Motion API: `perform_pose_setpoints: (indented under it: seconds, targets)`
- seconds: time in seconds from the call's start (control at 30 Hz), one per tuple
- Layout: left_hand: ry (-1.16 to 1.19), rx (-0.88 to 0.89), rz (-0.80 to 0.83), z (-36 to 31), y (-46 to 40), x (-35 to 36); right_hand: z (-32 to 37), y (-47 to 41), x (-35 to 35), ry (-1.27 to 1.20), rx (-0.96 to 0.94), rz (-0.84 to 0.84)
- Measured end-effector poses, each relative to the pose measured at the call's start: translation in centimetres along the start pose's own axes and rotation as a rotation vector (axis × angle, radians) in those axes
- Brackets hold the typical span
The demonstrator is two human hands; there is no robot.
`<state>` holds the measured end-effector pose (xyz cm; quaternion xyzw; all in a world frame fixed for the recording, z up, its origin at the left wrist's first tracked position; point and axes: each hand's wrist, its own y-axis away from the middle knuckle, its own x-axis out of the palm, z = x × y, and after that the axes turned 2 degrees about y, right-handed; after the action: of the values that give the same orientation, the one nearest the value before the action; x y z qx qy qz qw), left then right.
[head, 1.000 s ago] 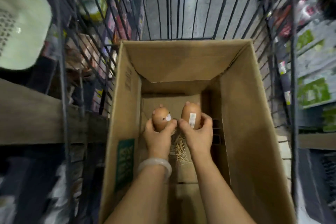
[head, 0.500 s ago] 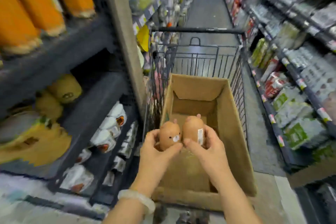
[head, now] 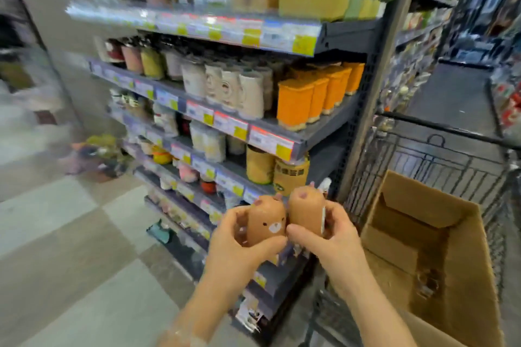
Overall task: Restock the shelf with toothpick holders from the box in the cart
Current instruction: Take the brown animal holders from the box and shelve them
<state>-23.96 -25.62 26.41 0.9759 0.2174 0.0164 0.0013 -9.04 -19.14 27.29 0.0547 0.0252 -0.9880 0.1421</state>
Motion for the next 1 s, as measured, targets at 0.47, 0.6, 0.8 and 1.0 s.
perform_pose_setpoints:
  seconds: [0.47, 0.6, 0.8, 1.0]
  targets:
    - [-0.055, 0.053, -0.254, -3.4, -7.0, -17.2, 4.3, -7.2, 18.9, -0.062, -0.079, 0.219]
    - [-0.072, 0.12, -0.198, -6.2, -12.1, -19.8, 7.0, -11.1, 21.7, -0.095, -0.151, 0.15]
    - [-0.05, 0.137, -0.145, -8.5, -17.9, -23.1, 9.0, -15.9, 25.6, -0.123, -0.158, 0.112]
    - [0.006, 0.136, -0.047, -9.6, -24.4, -25.0, 9.6, -19.1, 27.8, -0.104, -0.161, 0.015]
